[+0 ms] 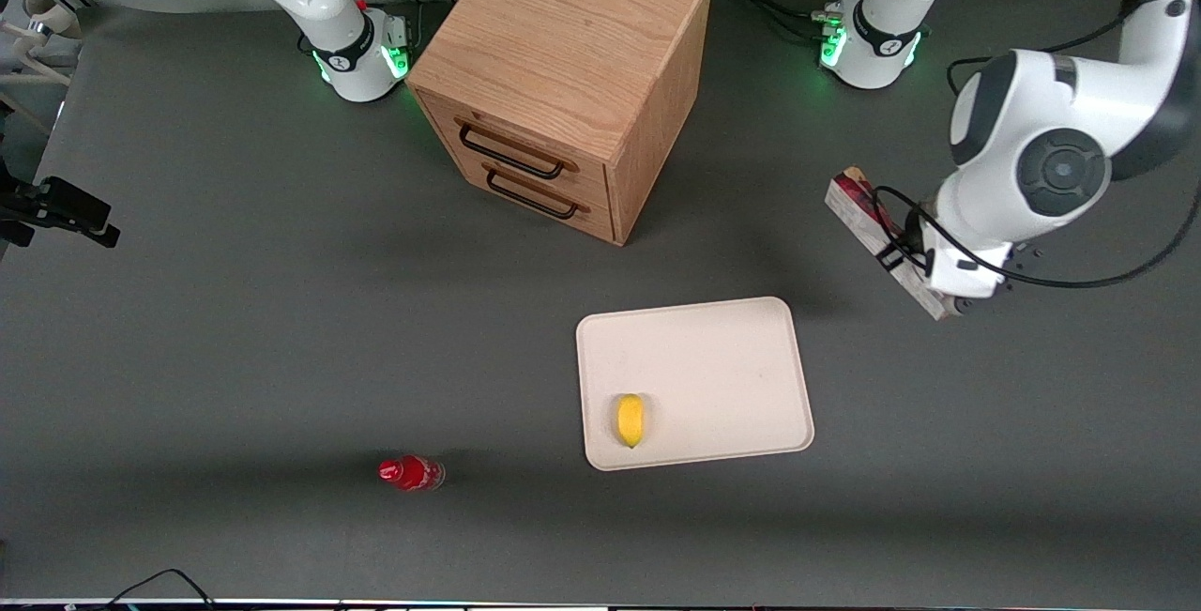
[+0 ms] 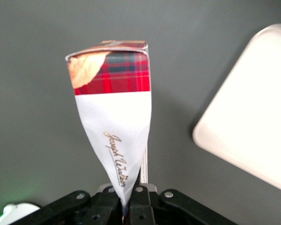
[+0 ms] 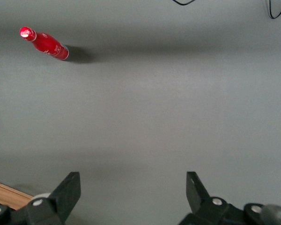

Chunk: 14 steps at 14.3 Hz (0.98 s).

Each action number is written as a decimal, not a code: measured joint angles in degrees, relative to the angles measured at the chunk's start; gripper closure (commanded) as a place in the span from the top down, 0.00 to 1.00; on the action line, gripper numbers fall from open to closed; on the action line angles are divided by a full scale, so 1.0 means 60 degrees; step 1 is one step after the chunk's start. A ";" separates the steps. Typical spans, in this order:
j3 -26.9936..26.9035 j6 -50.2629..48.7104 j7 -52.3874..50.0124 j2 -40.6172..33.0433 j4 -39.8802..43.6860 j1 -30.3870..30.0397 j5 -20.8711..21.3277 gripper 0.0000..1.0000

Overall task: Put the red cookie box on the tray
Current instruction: 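Lift the box and carry it over the white tray's edge, then lower the box onto the tray beside its rim and release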

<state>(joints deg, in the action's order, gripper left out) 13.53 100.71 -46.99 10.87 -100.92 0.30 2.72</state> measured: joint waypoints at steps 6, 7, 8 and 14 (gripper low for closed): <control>0.0832 -0.0348 0.1987 0.2988 0.3508 0.0040 0.0129 0.00; 0.1021 -0.0202 0.2064 0.3420 0.3656 0.0066 0.0246 0.00; 0.1186 0.0140 0.2069 0.3846 0.3715 0.0107 0.0477 0.00; 0.1406 0.1959 0.1818 0.5711 0.3846 0.0491 0.1489 0.00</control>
<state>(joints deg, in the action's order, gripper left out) 21.97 112.46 -36.08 45.13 -77.84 3.24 11.65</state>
